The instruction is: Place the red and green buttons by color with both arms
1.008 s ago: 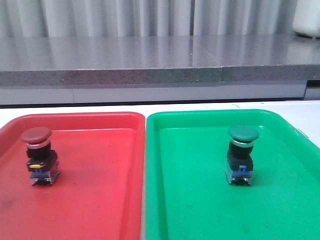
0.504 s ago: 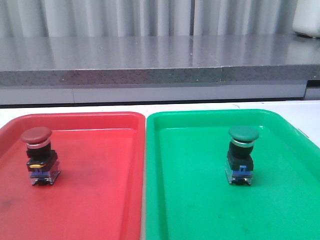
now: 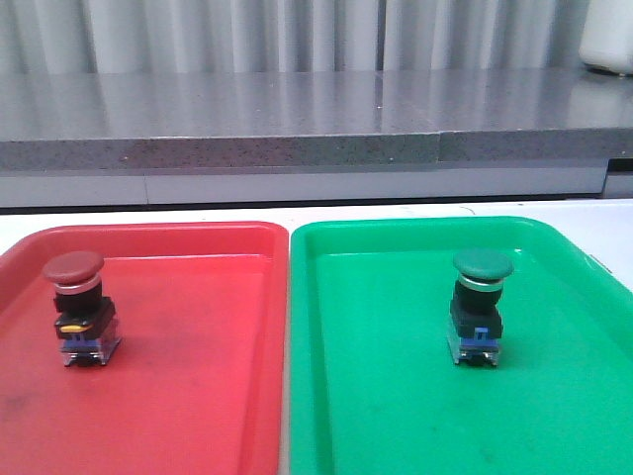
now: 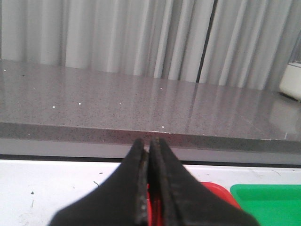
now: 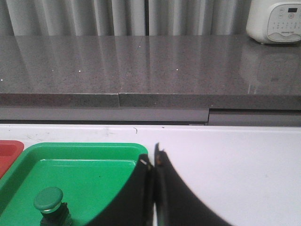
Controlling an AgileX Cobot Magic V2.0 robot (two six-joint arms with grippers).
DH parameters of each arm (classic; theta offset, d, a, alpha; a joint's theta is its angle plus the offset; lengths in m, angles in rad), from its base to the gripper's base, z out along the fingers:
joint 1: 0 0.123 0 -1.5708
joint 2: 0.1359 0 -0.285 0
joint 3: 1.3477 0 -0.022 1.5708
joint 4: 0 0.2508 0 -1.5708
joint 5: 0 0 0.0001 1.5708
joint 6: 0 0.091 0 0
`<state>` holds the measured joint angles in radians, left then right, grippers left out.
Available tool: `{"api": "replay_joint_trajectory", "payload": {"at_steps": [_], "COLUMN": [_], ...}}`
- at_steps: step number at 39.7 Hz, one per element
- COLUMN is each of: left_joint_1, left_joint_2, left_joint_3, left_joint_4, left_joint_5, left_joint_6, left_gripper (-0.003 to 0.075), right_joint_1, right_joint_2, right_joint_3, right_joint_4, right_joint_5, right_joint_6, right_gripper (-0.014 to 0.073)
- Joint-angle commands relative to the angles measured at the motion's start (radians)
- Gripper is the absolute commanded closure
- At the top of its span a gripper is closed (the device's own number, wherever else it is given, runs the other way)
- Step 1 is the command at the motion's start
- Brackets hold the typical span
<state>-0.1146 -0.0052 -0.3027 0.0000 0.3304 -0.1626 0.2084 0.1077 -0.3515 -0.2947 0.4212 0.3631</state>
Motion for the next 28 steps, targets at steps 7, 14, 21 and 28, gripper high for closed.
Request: {"api": "replay_joint_trajectory", "payload": {"at_steps": [7, 14, 21, 28], "left_joint_1": [0.087, 0.158, 0.209, 0.209], "left_joint_2": [-0.018, -0.018, -0.018, -0.018], "left_joint_3": [0.103, 0.257, 0.330, 0.332], "left_joint_4": [0.000, 0.000, -0.008, -0.008], "left_joint_5": [-0.096, -0.185, -0.236, -0.249], "left_joint_6": [-0.008, -0.008, -0.008, -0.008], "left_gripper": [0.0740, 0.0740, 0.0740, 0.0740], "right_joint_1": [-0.006, -0.006, -0.006, -0.006], "right_joint_2": [0.012, 0.012, 0.012, 0.012], "right_joint_3": [-0.024, -0.021, -0.021, -0.021], "right_joint_4": [-0.028, -0.028, -0.028, -0.028], "right_joint_5": [-0.079, -0.079, -0.080, -0.080], "right_joint_6": [-0.006, -0.006, -0.006, -0.006], "right_gripper": [0.0717, 0.0717, 0.0717, 0.0717]}}
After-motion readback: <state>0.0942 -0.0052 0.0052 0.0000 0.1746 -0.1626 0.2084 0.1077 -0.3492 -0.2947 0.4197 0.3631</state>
